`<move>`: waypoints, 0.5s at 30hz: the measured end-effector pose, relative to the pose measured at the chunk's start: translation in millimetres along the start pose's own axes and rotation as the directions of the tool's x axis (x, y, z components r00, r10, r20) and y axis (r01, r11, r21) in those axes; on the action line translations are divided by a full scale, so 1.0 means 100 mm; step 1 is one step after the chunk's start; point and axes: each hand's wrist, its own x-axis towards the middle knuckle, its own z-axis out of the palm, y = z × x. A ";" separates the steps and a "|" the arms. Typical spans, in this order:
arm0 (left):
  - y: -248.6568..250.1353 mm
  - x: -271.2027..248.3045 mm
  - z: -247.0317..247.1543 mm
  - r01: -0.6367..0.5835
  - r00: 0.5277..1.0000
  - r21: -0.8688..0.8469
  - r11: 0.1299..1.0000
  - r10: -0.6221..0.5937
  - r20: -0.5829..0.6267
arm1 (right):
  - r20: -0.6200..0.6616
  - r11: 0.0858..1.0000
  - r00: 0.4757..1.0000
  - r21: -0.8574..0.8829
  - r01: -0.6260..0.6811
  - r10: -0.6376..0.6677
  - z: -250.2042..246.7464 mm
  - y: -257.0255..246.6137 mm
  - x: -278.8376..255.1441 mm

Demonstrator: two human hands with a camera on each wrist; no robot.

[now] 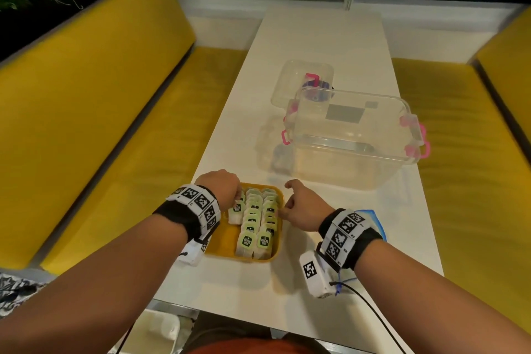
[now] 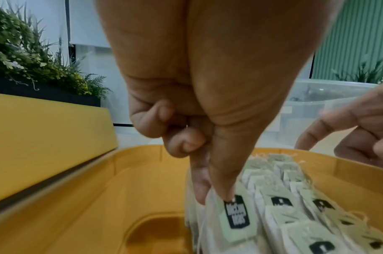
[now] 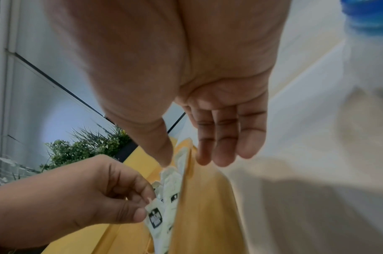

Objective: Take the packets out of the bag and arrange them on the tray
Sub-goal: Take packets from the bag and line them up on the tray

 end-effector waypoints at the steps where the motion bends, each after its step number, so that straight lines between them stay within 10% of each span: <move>1: -0.01 -0.01 -0.01 0.008 1.000 -0.007 1.000 -0.008 -0.005 | -0.015 1.000 1.000 0.010 0.000 0.000 -0.02 0.00 -0.02; 15: 1.19 -0.35 -0.34 -0.378 0.918 -0.337 0.863 0.301 -0.259 | -0.428 0.991 0.895 -0.008 0.135 -0.125 -0.68 0.63 -0.81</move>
